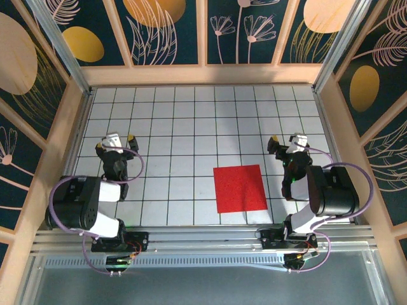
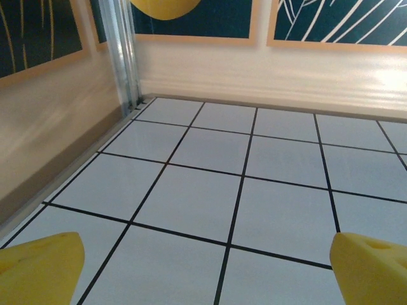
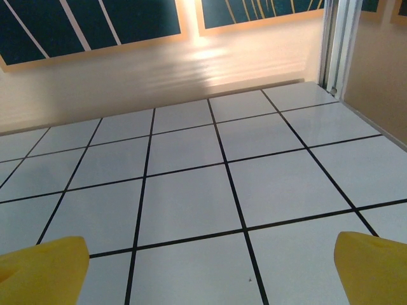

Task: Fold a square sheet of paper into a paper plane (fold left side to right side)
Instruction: Move the square sheet of paper to the center of the table.

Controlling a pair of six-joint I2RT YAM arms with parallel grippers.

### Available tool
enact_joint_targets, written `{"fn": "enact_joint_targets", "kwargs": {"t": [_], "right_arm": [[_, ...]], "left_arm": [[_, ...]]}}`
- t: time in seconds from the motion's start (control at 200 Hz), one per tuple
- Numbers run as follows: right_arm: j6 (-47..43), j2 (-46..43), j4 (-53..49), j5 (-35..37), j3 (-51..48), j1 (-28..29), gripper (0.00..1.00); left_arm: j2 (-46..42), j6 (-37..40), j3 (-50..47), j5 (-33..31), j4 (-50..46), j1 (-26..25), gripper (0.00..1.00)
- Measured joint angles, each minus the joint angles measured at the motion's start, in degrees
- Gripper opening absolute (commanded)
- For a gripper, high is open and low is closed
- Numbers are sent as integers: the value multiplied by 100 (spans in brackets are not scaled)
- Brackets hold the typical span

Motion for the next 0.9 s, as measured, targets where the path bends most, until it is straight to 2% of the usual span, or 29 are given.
{"fn": "enact_joint_targets", "kwargs": {"t": [0.1,0.25,0.44,0.641,0.791,0.901], "right_arm": [[2,-669,-570,7,92,0,99],[280,-1685,-1639,-7,498,2,99],[1213,-2378,-3853,-461,1488,0,99],[1976,-2793,-6059,-1458,2306,7,94],[2247,-2874,-7368,-2164,2544,138,91],[2277,-2817,-8124,-2435,2583,570,92]], "left_arm": [[-732,0,470,59,-883,0,99],[-1856,-214,879,101,-1707,0,99],[-2647,-1379,1185,546,-3370,0,99],[-2855,-2933,1296,1692,-4942,4,99],[-3150,-3891,835,2608,-5077,4,99],[-3261,-4463,369,3158,-5058,-4,99]]}}
